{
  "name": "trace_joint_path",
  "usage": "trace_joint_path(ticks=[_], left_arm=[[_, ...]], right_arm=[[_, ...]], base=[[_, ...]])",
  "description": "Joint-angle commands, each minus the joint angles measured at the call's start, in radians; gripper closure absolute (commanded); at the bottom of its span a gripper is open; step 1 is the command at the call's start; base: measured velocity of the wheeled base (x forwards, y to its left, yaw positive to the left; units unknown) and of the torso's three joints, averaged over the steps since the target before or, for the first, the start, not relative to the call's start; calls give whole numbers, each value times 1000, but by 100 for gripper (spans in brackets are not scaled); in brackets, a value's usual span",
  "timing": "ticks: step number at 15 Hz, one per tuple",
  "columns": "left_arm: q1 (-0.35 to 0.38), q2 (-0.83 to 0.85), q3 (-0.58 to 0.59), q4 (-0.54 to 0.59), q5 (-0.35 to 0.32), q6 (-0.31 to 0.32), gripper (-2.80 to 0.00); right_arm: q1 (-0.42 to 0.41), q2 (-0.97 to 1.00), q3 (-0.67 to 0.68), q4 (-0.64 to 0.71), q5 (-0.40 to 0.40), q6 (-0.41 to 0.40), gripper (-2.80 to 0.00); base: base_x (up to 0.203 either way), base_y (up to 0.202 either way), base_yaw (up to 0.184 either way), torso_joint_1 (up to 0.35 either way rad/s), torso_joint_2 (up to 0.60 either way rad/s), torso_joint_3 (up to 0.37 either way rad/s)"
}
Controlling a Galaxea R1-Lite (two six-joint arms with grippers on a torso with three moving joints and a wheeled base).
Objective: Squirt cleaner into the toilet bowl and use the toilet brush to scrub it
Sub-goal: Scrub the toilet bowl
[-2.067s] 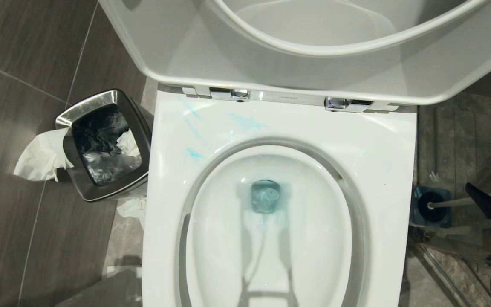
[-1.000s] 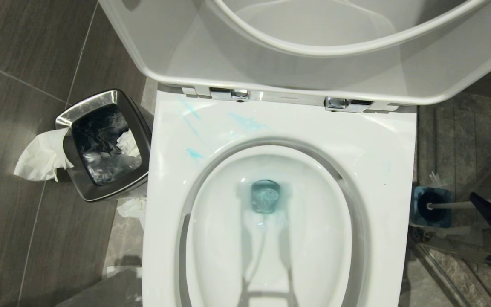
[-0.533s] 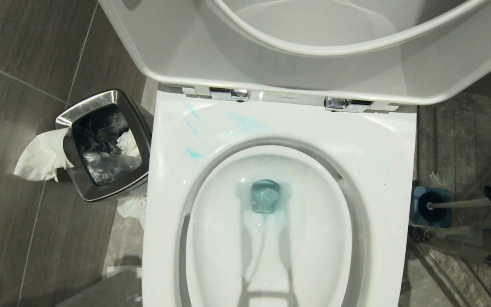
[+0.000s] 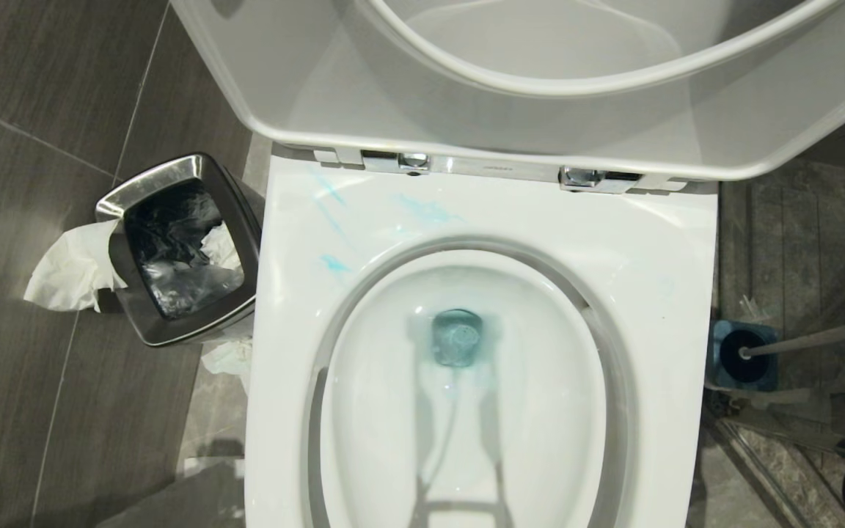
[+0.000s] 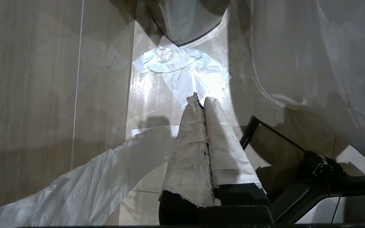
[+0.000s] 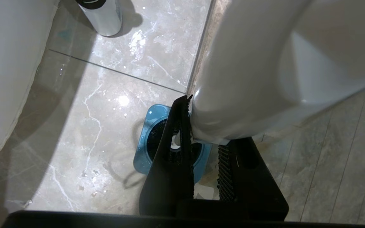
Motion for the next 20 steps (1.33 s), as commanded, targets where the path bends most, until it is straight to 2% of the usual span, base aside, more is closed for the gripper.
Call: trace_joint_path(ticks=[1, 5, 8, 13, 17, 20], left_arm=[[0, 0, 2, -1, 0, 0, 0], [0, 0, 2, -1, 0, 1, 0], [0, 0, 2, -1, 0, 0, 0], [0, 0, 2, -1, 0, 2, 0], [0, 0, 2, 1, 0, 1, 0], [0, 0, 2, 1, 0, 0, 0]], right_arm=[[0, -20, 21, -11, 1, -4, 0], [0, -120, 46, -27, -52, 55, 0], [0, -188, 82, 15, -58, 62, 0], [0, -275, 56, 97, -60, 64, 0], [0, -407, -17, 306, -60, 66, 0], [0, -509, -185, 599, -58, 81, 0]], base=[[0, 0, 0, 0, 0, 0], [0, 0, 0, 0, 0, 0], [0, 0, 0, 0, 0, 0], [0, 0, 0, 0, 0, 0], [0, 0, 0, 0, 0, 0], [0, 0, 0, 0, 0, 0]])
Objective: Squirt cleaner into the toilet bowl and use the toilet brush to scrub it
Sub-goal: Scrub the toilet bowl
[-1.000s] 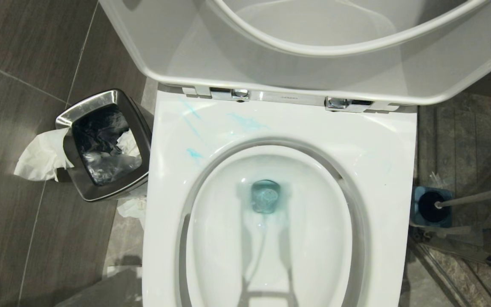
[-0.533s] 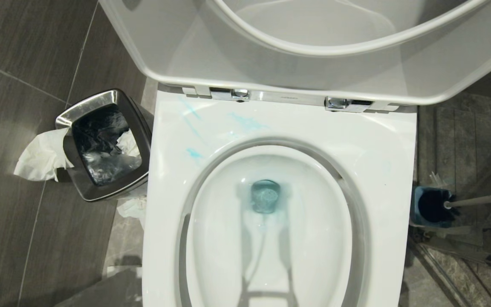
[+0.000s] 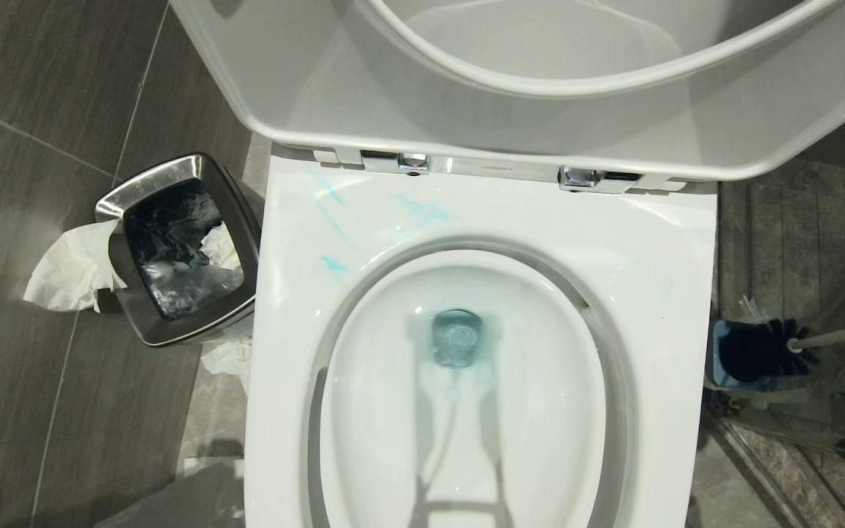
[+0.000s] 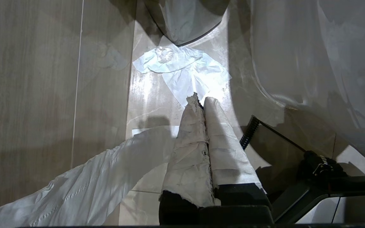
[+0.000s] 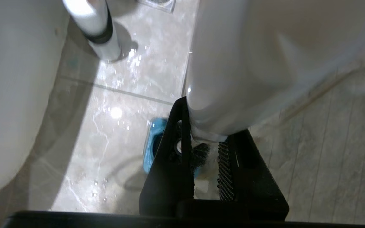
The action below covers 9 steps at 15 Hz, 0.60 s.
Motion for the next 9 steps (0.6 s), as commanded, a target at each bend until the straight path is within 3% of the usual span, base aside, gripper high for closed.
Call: trace_joint_path(ticks=[1, 9], left_arm=[[0, 0, 2, 0, 0, -1, 0], [0, 0, 2, 0, 0, 0, 0]], right_arm=[[0, -109, -140, 253, 6, 8, 0], [4, -216, -603, 881, 63, 77, 0]], base=[[0, 0, 0, 0, 0, 0], [0, 0, 0, 0, 0, 0]])
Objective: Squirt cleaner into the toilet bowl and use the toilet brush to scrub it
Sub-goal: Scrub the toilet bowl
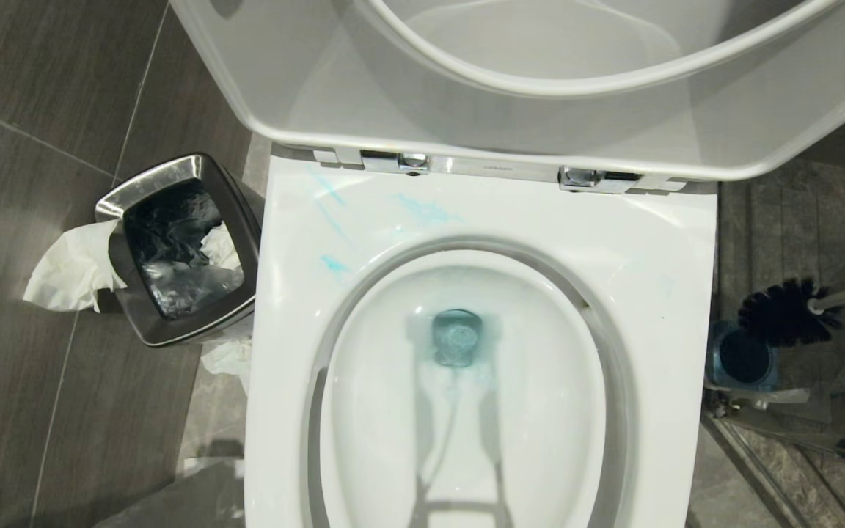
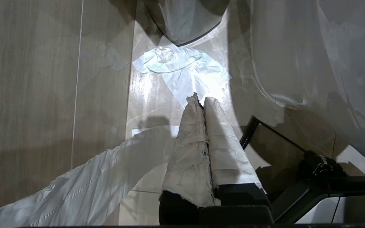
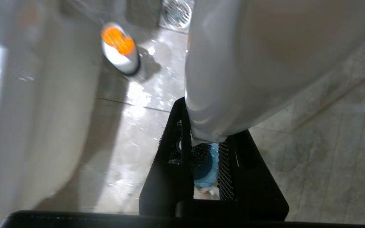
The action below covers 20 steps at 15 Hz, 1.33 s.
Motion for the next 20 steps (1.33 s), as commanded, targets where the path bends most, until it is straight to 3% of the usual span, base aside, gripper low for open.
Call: trace_joint_path(ticks=[1, 6, 10, 15, 18, 20], left_arm=[[1, 0, 2, 0, 0, 0, 0], [1, 0, 2, 0, 0, 0, 0], [1, 0, 2, 0, 0, 1, 0], [1, 0, 2, 0, 0, 0, 0], [1, 0, 2, 0, 0, 1, 0], [1, 0, 2, 0, 0, 1, 0]], right_arm=[[2, -58, -125, 193, 12, 8, 0], [2, -164, -221, 401, 37, 9, 0], [1, -185, -198, 398, 26, -9, 0], [1, -231, -204, 395, -26, 46, 0], [1, -209, -265, 410, -27, 55, 0], [1, -162, -356, 434, -20, 112, 0]], base=[[0, 0, 0, 0, 0, 0], [0, 0, 0, 0, 0, 0], [0, 0, 0, 0, 0, 0], [0, 0, 0, 0, 0, 0], [0, 0, 0, 0, 0, 0], [0, 0, 0, 0, 0, 0]])
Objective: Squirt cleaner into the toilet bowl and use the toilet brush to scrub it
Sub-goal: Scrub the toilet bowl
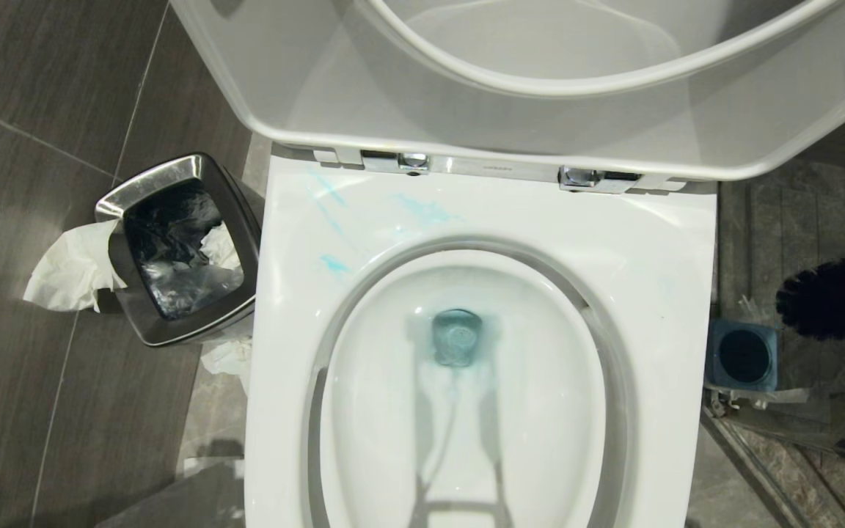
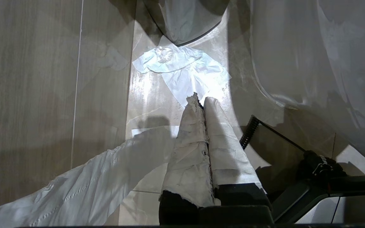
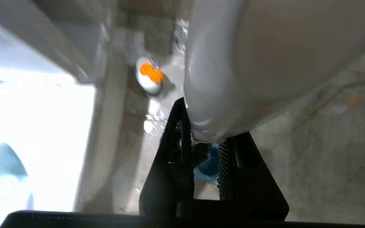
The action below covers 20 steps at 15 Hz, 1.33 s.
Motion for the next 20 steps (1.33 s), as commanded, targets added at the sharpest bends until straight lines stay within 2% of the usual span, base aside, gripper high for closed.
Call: trace_joint_path(ticks=[1, 5, 10, 14, 20], left_arm=[[1, 0, 2, 0, 0, 0, 0], [1, 0, 2, 0, 0, 0, 0], [1, 0, 2, 0, 0, 1, 0], [1, 0, 2, 0, 0, 0, 0], [1, 1, 2, 0, 0, 0, 0]], right_arm=[[1, 74, -125, 36, 17, 36, 0], [2, 159, -345, 246, 89, 44, 0], [1, 153, -380, 266, 80, 38, 0], [2, 153, -485, 430, 121, 40, 0], [2, 137, -495, 436, 135, 40, 0]], base=[[0, 0, 0, 0, 0, 0], [0, 0, 0, 0, 0, 0], [0, 0, 0, 0, 0, 0], [0, 0, 0, 0, 0, 0], [0, 0, 0, 2, 1, 66]])
